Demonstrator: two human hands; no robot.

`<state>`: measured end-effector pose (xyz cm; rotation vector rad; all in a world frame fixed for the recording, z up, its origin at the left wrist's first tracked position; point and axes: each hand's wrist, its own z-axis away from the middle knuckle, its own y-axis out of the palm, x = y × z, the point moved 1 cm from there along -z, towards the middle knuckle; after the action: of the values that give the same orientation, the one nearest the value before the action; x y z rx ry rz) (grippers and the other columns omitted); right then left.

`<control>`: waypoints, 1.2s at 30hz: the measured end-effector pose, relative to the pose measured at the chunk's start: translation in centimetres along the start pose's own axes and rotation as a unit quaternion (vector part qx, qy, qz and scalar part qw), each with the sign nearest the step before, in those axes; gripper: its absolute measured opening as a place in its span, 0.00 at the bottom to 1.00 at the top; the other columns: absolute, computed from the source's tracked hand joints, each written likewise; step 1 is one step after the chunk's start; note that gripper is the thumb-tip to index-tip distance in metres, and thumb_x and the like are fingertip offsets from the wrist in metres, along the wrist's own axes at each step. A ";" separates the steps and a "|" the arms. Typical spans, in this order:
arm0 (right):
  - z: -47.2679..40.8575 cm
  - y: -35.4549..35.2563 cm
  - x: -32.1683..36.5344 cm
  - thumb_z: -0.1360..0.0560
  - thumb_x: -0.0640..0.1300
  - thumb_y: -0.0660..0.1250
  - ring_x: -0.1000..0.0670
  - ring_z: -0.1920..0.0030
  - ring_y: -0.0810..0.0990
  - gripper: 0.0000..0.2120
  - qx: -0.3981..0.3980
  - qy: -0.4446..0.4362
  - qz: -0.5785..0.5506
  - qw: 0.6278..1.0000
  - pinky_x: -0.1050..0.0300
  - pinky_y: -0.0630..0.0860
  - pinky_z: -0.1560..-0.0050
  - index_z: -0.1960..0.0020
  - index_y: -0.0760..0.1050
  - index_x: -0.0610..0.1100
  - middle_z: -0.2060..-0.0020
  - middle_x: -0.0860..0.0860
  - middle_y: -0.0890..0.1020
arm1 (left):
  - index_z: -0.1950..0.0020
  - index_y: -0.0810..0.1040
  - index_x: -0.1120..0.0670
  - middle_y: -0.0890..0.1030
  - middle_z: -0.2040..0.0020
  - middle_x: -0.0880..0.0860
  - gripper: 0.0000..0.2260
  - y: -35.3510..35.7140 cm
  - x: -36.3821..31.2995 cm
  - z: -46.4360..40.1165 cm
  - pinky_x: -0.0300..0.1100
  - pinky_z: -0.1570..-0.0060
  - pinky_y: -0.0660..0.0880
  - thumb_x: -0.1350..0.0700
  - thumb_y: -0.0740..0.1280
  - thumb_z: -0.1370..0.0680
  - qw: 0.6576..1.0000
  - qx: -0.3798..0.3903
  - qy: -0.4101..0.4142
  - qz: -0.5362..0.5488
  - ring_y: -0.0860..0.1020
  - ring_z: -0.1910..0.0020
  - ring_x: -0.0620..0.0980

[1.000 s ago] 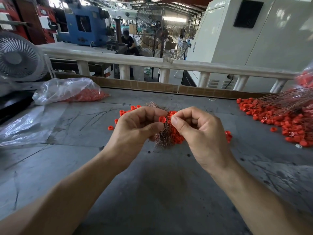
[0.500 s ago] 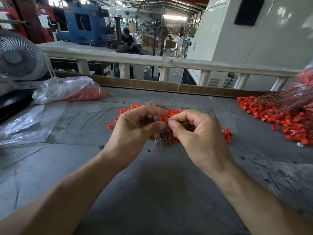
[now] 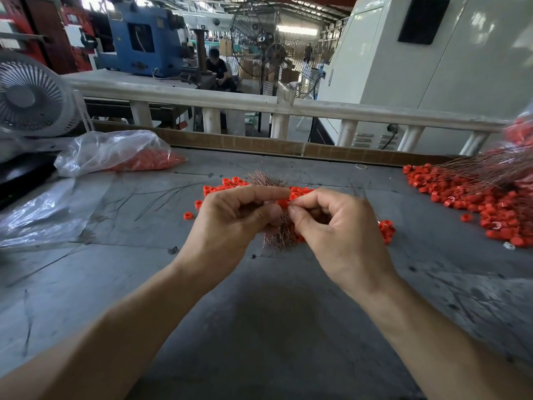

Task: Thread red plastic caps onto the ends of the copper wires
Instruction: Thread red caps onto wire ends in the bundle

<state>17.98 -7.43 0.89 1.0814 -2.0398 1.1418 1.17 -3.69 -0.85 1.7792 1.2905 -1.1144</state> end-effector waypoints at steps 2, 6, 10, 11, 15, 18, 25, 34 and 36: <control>0.0 0.0 0.0 0.23 0.42 0.73 0.54 0.64 0.83 0.05 0.005 0.002 -0.010 1.000 0.51 0.81 0.59 0.56 0.84 0.49 0.67 0.54 0.84 | 0.46 0.87 0.51 0.86 0.55 0.57 0.11 0.0 -0.1 0.0 0.44 0.51 0.82 0.61 0.72 0.26 1.000 -0.004 -0.009 0.013 0.84 0.55 0.53; -0.1 0.0 -0.3 0.22 0.41 0.71 0.51 0.62 0.83 0.06 0.023 0.009 -0.024 0.999 0.49 0.80 0.55 0.56 0.83 0.49 0.65 0.51 0.84 | 0.48 0.88 0.51 0.86 0.57 0.56 0.13 0.0 -0.1 -0.1 0.42 0.53 0.82 0.66 0.69 0.24 0.998 -0.011 -0.041 0.054 0.85 0.57 0.51; -0.3 -0.1 -0.6 0.21 0.40 0.69 0.56 0.63 0.81 0.07 0.043 0.024 -0.062 0.997 0.62 0.76 0.60 0.55 0.84 0.49 0.65 0.51 0.84 | 0.50 0.88 0.53 0.85 0.58 0.57 0.11 0.0 -0.2 -0.1 0.41 0.55 0.82 0.63 0.71 0.28 0.991 -0.016 -0.074 0.108 0.85 0.58 0.52; -0.3 -0.1 -0.6 0.20 0.40 0.69 0.58 0.64 0.80 0.07 0.050 0.028 -0.075 0.996 0.64 0.74 0.61 0.54 0.84 0.49 0.66 0.52 0.84 | 0.50 0.88 0.54 0.85 0.58 0.57 0.11 -0.1 -0.2 -0.1 0.41 0.55 0.82 0.62 0.71 0.29 0.989 -0.016 -0.084 0.124 0.85 0.58 0.52; -0.4 -0.1 -0.8 0.21 0.38 0.69 0.60 0.66 0.79 0.08 0.057 0.037 -0.121 0.990 0.68 0.72 0.64 0.54 0.84 0.48 0.67 0.51 0.84 | 0.49 0.87 0.55 0.85 0.56 0.58 0.11 -0.2 0.0 -0.1 0.43 0.55 0.82 0.63 0.71 0.29 0.980 -0.005 -0.115 0.161 0.85 0.57 0.51; -0.4 0.0 -0.9 0.21 0.36 0.69 0.59 0.67 0.79 0.08 0.057 0.056 -0.168 0.983 0.68 0.73 0.66 0.52 0.83 0.47 0.68 0.51 0.84 | 0.47 0.87 0.55 0.86 0.55 0.58 0.12 -0.3 0.1 -0.1 0.43 0.54 0.82 0.63 0.71 0.29 0.978 0.009 -0.130 0.160 0.85 0.56 0.51; -0.4 0.3 -1.2 0.19 0.34 0.63 0.50 0.64 0.80 0.09 0.080 0.102 -0.208 0.970 0.59 0.74 0.67 0.45 0.80 0.44 0.62 0.48 0.85 | 0.49 0.87 0.56 0.85 0.57 0.58 0.10 -0.3 0.3 -0.2 0.44 0.54 0.82 0.61 0.72 0.28 0.980 0.005 -0.124 0.154 0.84 0.57 0.52; -0.2 0.7 -1.8 0.18 0.36 0.64 0.47 0.61 0.85 0.09 0.138 0.104 -0.177 0.969 0.56 0.78 0.67 0.44 0.78 0.47 0.60 0.47 0.87 | 0.49 0.87 0.57 0.86 0.49 0.63 0.09 -0.3 0.2 -0.1 0.44 0.57 0.83 0.59 0.73 0.28 0.980 0.001 -0.132 0.145 0.86 0.56 0.55; -0.3 0.6 -2.0 0.18 0.37 0.65 0.47 0.57 0.86 0.09 0.161 0.096 -0.142 0.972 0.54 0.79 0.63 0.44 0.79 0.49 0.57 0.48 0.87 | 0.49 0.86 0.57 0.86 0.50 0.63 0.09 -0.3 0.2 -0.1 0.45 0.55 0.83 0.58 0.73 0.28 0.979 0.001 -0.136 0.150 0.86 0.55 0.56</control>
<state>18.55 -6.26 -0.78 1.3116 -1.5262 1.3923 0.92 -3.43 -0.96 1.6840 0.8284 -1.1372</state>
